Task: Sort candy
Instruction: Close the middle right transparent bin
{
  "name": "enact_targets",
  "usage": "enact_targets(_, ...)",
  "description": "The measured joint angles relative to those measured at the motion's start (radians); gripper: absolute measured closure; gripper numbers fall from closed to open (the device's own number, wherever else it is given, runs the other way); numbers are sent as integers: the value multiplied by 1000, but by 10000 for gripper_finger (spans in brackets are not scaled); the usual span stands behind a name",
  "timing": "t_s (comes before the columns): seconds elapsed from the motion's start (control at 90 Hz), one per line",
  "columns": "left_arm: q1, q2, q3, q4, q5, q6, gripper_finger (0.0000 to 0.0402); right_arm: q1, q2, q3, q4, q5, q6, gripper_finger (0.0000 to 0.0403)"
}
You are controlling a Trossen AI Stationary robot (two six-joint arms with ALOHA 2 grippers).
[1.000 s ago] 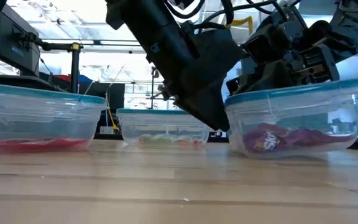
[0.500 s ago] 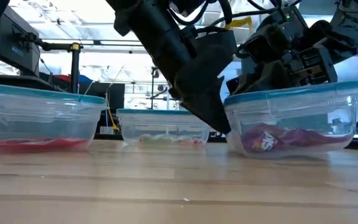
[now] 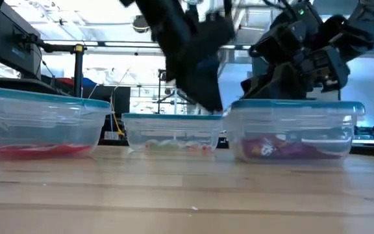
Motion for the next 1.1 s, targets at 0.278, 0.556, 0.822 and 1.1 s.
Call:
enact_targets(0.278, 7, -85, 48, 206, -24, 146, 283, 54, -381, 41, -586, 138, 148, 302)
enact_targets(0.556, 79, 113, 41, 489, 200, 187, 283, 148, -603, 5, -852, 350, 342, 302)
enact_targets(0.822, 50, 88, 43, 116, 190, 68, 283, 179, -695, -2, -953, 391, 357, 302)
enact_targets(1.1, 16, 36, 39, 199, 127, 167, 283, 184, -663, -57, -787, 390, 385, 302)
